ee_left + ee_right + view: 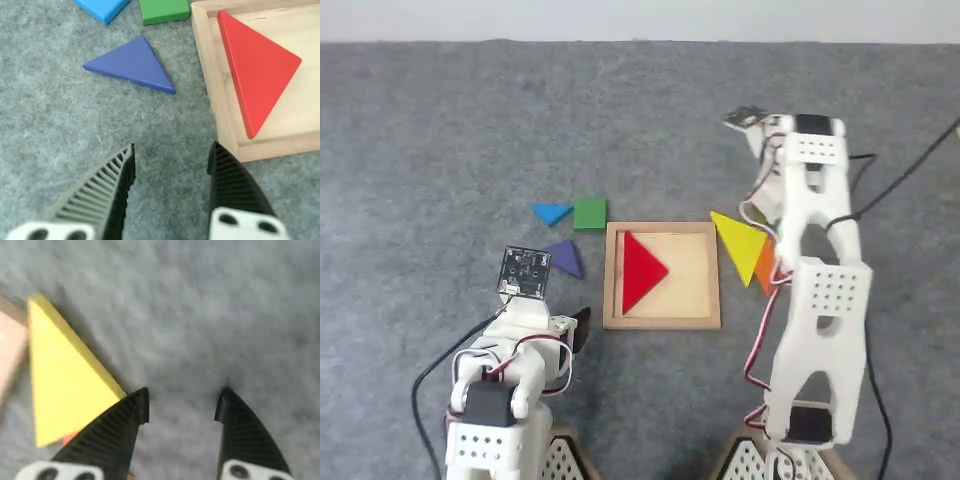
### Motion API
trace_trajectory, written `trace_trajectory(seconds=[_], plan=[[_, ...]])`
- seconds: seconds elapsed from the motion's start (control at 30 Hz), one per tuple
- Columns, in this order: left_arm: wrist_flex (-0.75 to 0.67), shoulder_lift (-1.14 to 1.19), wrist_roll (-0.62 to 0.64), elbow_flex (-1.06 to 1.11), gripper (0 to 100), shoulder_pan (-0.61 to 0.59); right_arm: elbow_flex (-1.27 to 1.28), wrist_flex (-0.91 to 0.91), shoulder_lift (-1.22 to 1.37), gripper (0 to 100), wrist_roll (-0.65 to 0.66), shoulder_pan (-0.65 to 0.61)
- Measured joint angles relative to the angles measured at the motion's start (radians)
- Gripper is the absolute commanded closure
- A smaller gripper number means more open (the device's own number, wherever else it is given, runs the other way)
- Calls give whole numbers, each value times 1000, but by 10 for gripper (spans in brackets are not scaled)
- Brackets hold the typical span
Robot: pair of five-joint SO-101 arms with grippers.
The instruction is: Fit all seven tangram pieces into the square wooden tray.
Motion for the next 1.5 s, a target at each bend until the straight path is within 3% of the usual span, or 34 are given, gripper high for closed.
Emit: trace_trajectory(seconds=[0.27, 0.67, 0.83, 1.03, 1.33, 1.5], plan=[[0, 0, 0, 0, 762, 0, -2, 21, -83, 757, -87, 84], [0, 0, 0, 0, 762, 0, 261, 74, -506, 757, -184, -97], [0, 0, 0, 0, 762, 0, 634, -175, -703, 757, -190, -118], [0, 0, 0, 0, 762, 0, 1074, -583, -769, 754, -180, -238], [0, 0, 0, 0, 762, 0, 942, -640, -551, 753, -181, -253], [0, 0, 0, 0, 762, 0, 761, -520, -433, 757, -183, -250]])
